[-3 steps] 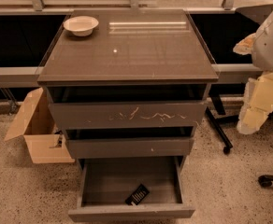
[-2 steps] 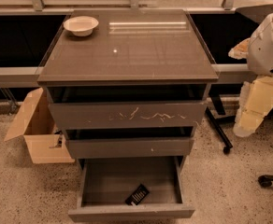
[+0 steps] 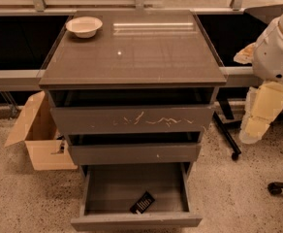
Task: Pick rxbar chocolate from bottom drawer and place on counter
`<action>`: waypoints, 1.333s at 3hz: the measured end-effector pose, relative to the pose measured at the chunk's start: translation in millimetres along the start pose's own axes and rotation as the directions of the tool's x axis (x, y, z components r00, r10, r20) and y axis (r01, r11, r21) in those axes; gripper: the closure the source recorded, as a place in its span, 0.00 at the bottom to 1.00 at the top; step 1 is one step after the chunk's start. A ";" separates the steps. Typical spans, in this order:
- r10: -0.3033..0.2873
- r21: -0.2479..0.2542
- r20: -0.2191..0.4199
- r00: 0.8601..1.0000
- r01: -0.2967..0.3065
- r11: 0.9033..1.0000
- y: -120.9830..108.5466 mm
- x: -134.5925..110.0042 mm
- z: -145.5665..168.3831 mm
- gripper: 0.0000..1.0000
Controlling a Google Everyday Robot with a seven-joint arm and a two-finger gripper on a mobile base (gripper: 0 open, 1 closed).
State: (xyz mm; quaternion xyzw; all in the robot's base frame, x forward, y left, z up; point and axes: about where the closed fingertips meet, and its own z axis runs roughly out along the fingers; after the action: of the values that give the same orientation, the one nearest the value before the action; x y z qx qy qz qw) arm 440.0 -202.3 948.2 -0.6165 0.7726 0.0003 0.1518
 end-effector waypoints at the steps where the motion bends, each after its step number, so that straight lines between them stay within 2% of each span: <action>1: -0.004 -0.017 0.006 1.000 0.004 1.000 1.5 -1.3 7.0 0.00; 2: -0.004 -0.017 0.006 1.000 0.004 1.000 1.5 -1.3 7.0 0.00; 3: -0.004 -0.017 0.006 1.000 0.004 1.000 1.4 -1.3 7.0 0.18; 4: -0.004 -0.017 0.006 1.000 0.004 1.000 1.4 -1.3 7.0 0.45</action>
Offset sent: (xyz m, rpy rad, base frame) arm -0.0004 0.0011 -0.0105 0.0078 0.0320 0.0093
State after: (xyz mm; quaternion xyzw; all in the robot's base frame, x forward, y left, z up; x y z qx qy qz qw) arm 440.5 -199.4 941.5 -0.6194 0.7708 0.0086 0.1488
